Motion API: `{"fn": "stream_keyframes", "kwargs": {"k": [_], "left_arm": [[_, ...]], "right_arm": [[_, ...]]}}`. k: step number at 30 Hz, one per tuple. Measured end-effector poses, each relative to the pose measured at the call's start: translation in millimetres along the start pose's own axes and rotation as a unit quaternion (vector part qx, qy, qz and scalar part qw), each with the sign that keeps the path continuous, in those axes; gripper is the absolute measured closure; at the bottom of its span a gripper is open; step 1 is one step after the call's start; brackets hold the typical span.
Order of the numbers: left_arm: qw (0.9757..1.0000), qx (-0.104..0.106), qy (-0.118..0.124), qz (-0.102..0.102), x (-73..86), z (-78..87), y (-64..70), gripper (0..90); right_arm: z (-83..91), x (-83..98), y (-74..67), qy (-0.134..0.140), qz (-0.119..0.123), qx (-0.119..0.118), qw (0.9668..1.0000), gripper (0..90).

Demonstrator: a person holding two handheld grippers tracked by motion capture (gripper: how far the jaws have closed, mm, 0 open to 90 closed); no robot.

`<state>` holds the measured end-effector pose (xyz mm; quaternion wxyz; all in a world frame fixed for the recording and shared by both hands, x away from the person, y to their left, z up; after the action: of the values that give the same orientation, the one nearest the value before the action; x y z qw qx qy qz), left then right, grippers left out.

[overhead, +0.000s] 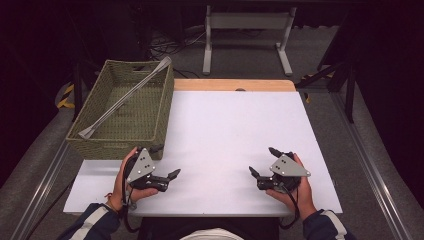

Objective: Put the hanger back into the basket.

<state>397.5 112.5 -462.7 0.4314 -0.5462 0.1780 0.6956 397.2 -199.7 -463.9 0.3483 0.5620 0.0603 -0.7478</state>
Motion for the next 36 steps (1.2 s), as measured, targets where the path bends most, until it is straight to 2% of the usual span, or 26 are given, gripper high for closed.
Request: {"fn": "stream_keyframes", "kwargs": {"k": [3,9,10,11,16,21,24,36], "left_arm": [[0.9999,-0.004,-0.006,0.009,8.2,4.4,-2.8,9.1],[0.9997,-0.012,-0.022,0.006,23.3,9.8,-8.5,8.8],[0.9995,-0.012,-0.025,0.014,26.0,10.6,-8.6,8.7],[0.9995,-0.016,-0.027,0.010,28.2,11.7,-10.4,8.5],[0.9989,-0.024,-0.035,0.021,37.9,17.5,-14.5,8.5],[0.9983,-0.035,-0.039,0.023,41.8,22.1,-18.7,7.8],[0.9983,-0.034,-0.033,0.033,41.1,23.1,-20.1,7.4],[0.9983,-0.033,-0.029,0.037,39.3,22.0,-19.3,6.9]], "right_arm": [[-0.5,0.8,-2.4,-0.002,0.008,-0.002,1.0000,13.6],[1.8,2.9,-1.7,-0.005,0.001,-0.001,1.0000,12.9],[2.5,3.0,-1.5,-0.004,0.000,-0.001,1.0000,12.8],[3.0,3.3,-1.2,-0.004,-0.001,0.000,1.0000,12.8],[4.6,5.7,0.0,-0.006,-0.002,0.003,1.0000,12.7],[7.0,6.7,0.9,-0.006,0.000,0.007,1.0000,12.5],[6.8,8.2,1.4,-0.008,0.000,0.007,0.9999,12.5],[8.4,8.0,2.3,-0.006,0.002,0.007,1.0000,12.5]]}}
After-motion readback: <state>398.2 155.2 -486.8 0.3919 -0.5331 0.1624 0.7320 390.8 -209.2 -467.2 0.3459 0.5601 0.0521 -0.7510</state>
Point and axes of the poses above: each handheld gripper's, and its own axes: z roughly backward along the jaws, x roughly out of its underside, y roughly to its right, the point moved 9 cm from there along -z, roughly forward along the jaws, and after that the axes turned 2 degrees about y, right-handed, at the moved point
